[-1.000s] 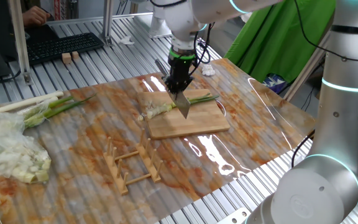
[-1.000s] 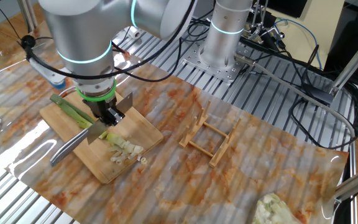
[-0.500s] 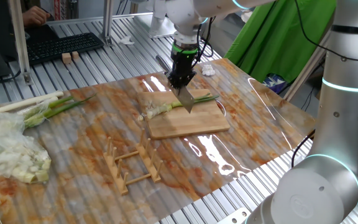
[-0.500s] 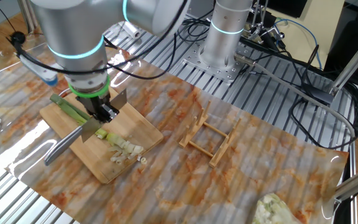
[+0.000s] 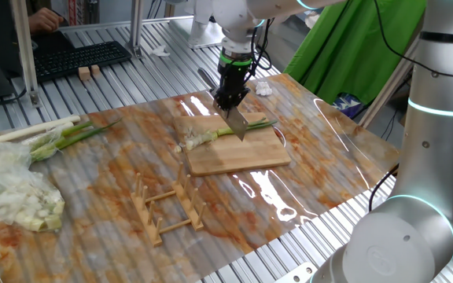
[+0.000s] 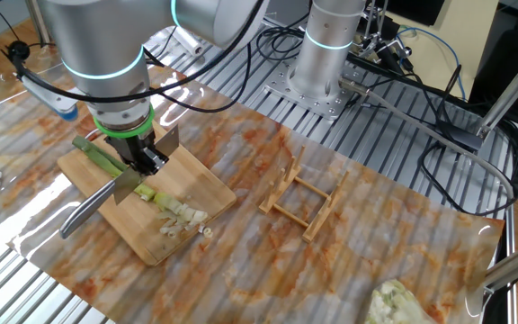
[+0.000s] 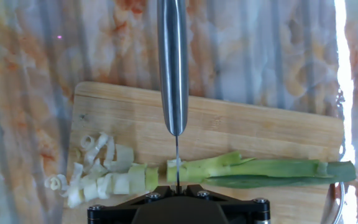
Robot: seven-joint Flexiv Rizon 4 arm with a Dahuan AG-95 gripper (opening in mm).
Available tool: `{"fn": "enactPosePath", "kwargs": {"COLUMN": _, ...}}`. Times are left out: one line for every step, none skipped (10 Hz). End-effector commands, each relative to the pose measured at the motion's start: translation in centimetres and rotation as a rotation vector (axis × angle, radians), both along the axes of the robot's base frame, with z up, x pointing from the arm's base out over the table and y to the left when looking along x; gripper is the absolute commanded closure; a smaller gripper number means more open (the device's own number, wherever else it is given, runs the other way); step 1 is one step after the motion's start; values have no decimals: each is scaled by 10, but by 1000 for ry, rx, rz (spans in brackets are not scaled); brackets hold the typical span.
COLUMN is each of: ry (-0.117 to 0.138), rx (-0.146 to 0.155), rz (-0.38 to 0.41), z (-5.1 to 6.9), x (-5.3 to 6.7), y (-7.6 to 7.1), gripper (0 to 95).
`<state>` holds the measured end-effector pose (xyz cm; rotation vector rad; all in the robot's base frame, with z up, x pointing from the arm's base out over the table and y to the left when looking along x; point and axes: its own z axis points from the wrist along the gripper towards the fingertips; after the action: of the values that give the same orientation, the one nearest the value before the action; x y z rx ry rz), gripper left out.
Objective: Chop the scallions
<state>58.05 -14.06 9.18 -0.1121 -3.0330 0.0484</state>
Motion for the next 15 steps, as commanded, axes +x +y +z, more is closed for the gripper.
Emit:
{"fn": "enactPosePath", "kwargs": {"ry": 2, "rx": 4, "rz": 5, "z": -1, "x": 3, "y": -3, "gripper": 950}}
{"fn": "enactPosePath", "kwargs": {"ry": 2, "rx": 4, "rz": 0, "z": -1, "x": 3, "y": -3, "gripper": 950}}
{"fn": "enactPosePath", "kwargs": {"ry": 2, "rx": 5, "rz": -2, "z": -1, "x": 3, "y": -3, "gripper": 950}}
{"fn": "enactPosePath", "kwargs": {"ry": 2, "rx": 9, "rz": -8, "z": -1, "x": 3, "y": -3, "gripper": 950}}
{"fn": "enactPosePath", "kwargs": {"ry": 4, "rx": 9, "rz": -10, "z": -1, "x": 3, "y": -3, "gripper": 950}}
{"fn": "enactPosePath", "kwargs": {"ry": 5, "rx": 12, "rz": -13, "z": -1, "x": 3, "y": -3, "gripper": 950}}
{"fn": "enactPosePath", "kwargs": {"ry": 5, "rx": 10, "rz": -15, "z": -2, "x": 3, "y": -3, "gripper": 950}}
{"fn": "enactPosePath", "kwargs": {"ry": 4, "rx": 10, "rz": -14, "z": -2, "x": 3, "y": -2, "gripper": 950}}
{"fn": "enactPosePath", "kwargs": {"ry": 11, "rx": 10, "rz": -18, "z": -2, "x": 3, "y": -2, "gripper": 950}}
{"fn": "enactPosePath", "kwargs": {"ry": 11, "rx": 10, "rz": -29, "z": -2, "x": 3, "y": -2, "gripper": 950}}
{"fn": "enactPosePath", "kwargs": {"ry": 4, "rx": 6, "rz": -43, "z": -2, "x": 3, "y": -2, "gripper": 950}}
{"fn": "enactPosePath", "kwargs": {"ry": 3, "rx": 6, "rz": -45, "z": -2, "x": 3, "y": -2, "gripper": 950}}
{"fn": "enactPosePath", "kwargs": {"ry": 7, "rx": 6, "rz": -64, "z": -2, "x": 3, "y": -2, "gripper": 950}}
{"fn": "enactPosePath", "kwargs": {"ry": 6, "rx": 5, "rz": -78, "z": -2, "x": 3, "y": -2, "gripper": 950}}
{"fn": "enactPosePath", "kwargs": {"ry": 6, "rx": 4, "rz": -92, "z": -2, "x": 3, "y": -2, "gripper": 950}}
